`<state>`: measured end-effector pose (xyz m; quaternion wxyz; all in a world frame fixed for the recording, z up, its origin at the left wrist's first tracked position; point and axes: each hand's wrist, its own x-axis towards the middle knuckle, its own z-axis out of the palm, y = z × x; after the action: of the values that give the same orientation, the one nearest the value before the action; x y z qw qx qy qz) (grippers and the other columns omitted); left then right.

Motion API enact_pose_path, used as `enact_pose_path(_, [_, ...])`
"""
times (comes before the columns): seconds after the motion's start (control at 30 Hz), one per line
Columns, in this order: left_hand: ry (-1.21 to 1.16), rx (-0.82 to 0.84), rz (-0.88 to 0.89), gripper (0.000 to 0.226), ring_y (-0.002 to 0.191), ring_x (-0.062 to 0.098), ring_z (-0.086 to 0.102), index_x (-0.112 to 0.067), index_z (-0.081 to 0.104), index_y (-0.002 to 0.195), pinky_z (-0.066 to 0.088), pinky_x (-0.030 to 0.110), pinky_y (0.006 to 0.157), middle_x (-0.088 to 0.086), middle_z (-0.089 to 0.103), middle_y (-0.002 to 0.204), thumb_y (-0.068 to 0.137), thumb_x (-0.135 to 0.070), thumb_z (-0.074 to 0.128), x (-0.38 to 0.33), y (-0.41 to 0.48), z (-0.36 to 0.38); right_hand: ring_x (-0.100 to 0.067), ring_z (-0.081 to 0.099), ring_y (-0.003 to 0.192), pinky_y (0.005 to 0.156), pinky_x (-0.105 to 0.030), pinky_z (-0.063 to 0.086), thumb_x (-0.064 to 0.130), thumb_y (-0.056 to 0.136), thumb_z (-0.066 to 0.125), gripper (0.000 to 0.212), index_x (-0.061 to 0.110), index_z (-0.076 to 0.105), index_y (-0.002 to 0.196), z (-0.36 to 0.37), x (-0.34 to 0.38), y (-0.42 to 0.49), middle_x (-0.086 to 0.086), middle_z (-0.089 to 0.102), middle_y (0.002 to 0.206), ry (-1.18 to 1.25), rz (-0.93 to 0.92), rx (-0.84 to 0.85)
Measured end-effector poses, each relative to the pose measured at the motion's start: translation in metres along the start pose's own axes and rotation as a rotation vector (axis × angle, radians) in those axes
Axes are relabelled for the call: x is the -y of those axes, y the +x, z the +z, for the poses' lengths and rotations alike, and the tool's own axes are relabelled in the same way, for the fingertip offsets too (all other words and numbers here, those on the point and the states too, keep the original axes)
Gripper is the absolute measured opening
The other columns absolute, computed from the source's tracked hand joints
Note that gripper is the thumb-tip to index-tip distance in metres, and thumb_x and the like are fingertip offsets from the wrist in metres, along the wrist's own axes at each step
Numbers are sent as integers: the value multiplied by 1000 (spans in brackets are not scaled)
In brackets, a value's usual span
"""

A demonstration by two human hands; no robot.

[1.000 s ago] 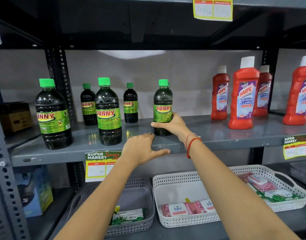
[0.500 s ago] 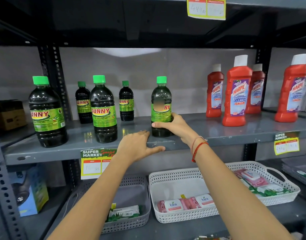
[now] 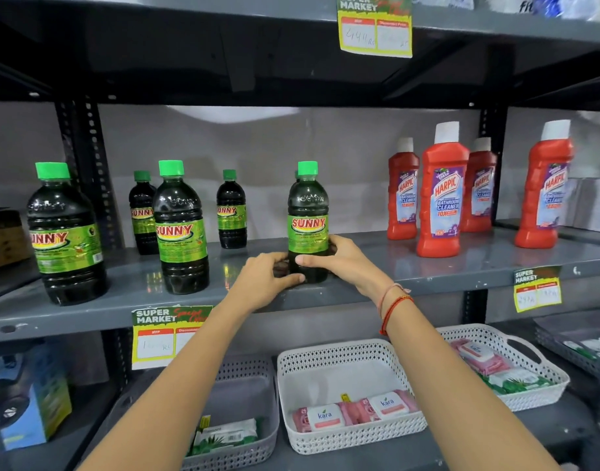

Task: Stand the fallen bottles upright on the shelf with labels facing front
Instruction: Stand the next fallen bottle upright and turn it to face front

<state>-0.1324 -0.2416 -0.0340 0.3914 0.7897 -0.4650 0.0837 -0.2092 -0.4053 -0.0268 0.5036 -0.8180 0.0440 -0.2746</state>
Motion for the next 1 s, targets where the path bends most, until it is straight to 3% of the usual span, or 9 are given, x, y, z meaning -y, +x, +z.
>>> enact_pose_path(0.1, [2, 4, 8, 44, 100, 12, 65, -21, 63, 118, 44, 20, 86, 6, 72, 110, 77, -32, 73, -11, 8, 14, -13, 62, 108, 100, -36, 47, 46, 57, 84, 60, 26, 65, 111, -18, -5, -3, 3, 70, 114, -7, 3, 1])
enact_pose_path(0.2, [14, 9, 15, 44, 104, 17, 65, -24, 62, 118, 49, 28, 91, 6, 72, 111, 77, -36, 71, -16, 12, 24, -13, 62, 110, 98, -32, 47, 49, 55, 83, 67, 25, 64, 114, -30, -10, -7, 3, 69, 115, -25, -1, -2])
enact_pose_path(0.33, [36, 46, -7, 46, 107, 17, 63, -27, 60, 121, 50, 41, 95, 2, 71, 114, 77, -40, 70, -18, 16, 34, -11, 64, 109, 97, -27, 47, 25, 70, 82, 45, 25, 65, 112, -51, -21, -13, 1, 70, 115, 14, 16, 90])
enact_pose_path(0.47, [-53, 85, -29, 47, 109, 13, 61, -21, 60, 122, 45, 33, 100, 3, 69, 117, 77, -32, 72, -22, 19, 34, -14, 63, 111, 99, -26, 46, 11, 77, 76, 43, 16, 62, 117, -65, -25, -12, -7, 68, 118, 20, 51, 130])
enact_pose_path(0.83, [-106, 13, -78, 47, 98, 11, 65, -19, 65, 114, 47, 28, 90, 2, 73, 106, 71, -34, 78, -17, 21, 33, -10, 63, 107, 92, -18, 48, 4, 80, 71, 46, 9, 59, 124, -68, -19, -16, -6, 68, 116, 8, 50, 157])
enact_pose_path(1.0, [-83, -11, -75, 43, 100, 14, 66, -22, 66, 111, 51, 37, 91, 0, 74, 105, 72, -36, 76, -19, 19, 36, -5, 66, 103, 90, -17, 49, 18, 72, 81, 42, 22, 67, 112, -63, -18, -20, 6, 73, 107, -65, 52, 105])
